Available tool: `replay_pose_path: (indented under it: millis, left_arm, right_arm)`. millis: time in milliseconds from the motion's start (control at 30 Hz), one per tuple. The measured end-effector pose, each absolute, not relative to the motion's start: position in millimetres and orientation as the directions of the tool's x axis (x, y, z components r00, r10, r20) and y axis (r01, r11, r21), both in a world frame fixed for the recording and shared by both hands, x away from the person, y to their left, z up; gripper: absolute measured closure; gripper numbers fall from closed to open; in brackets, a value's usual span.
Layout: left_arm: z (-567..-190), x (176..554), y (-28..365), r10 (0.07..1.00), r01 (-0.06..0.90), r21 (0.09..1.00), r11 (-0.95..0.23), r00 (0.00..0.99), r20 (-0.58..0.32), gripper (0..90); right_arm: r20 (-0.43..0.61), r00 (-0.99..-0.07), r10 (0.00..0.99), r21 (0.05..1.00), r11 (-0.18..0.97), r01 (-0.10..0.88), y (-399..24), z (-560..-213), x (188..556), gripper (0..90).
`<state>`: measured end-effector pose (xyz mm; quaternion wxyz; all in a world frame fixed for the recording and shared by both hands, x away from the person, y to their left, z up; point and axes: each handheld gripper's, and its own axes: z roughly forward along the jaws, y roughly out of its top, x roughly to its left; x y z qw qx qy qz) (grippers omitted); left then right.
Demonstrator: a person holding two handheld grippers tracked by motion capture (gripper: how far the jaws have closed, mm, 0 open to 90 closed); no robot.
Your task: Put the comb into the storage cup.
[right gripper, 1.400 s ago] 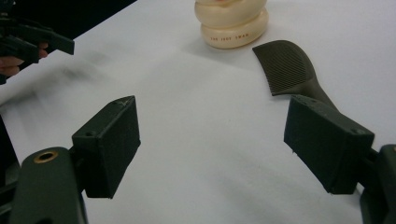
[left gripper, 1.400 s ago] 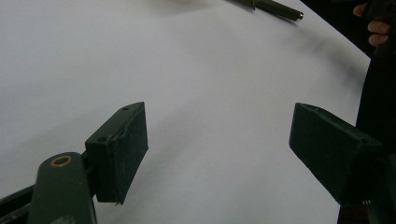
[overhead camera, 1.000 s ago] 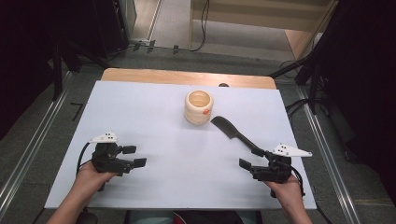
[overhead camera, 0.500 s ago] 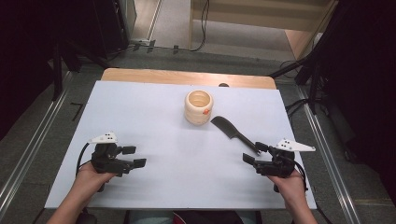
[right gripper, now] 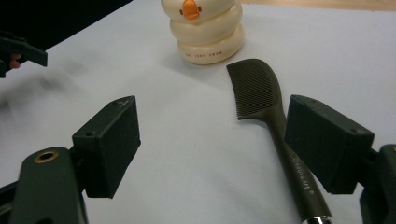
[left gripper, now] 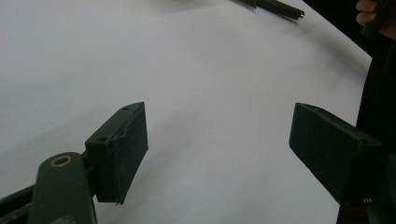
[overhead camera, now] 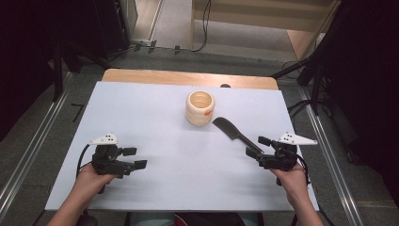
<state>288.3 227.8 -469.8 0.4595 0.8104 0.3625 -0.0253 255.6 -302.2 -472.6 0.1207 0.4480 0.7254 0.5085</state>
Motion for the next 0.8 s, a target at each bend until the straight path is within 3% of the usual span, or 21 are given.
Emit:
replay_pose_path:
  millis: [800]
  left_arm:
    - [-470.1, 288.8, 228.3, 0.564, 0.612, 0.726, -0.312, 0.735, -0.377, 20.1]
  right_arm:
    - [0.268, -0.551, 0.79, 0.851, 0.075, 0.52, -317.8, -475.7, 301.8, 17.0]
